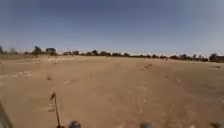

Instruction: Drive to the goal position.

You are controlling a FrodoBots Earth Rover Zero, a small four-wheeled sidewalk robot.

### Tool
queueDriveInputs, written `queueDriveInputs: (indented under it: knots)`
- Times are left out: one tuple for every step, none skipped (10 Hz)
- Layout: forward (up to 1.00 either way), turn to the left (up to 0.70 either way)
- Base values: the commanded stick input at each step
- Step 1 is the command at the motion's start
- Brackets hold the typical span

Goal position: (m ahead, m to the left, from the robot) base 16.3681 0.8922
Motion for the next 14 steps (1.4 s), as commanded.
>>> queueDriveInputs:
  knots:
    - [0.7,0.0]
    - [0.7,0.0]
    - [0.7,0.0]
    - [0.7,0.0]
    - [0.7,0.0]
    - [0.7,0.0]
    - [0.7,0.0]
    - [0.7,0.0]
    - [0.7,0.0]
    - [0.7,0.0]
    - [0.7,0.0]
    - [0.7,0.0]
    - [0.7,0.0]
    - [0.7,0.0]
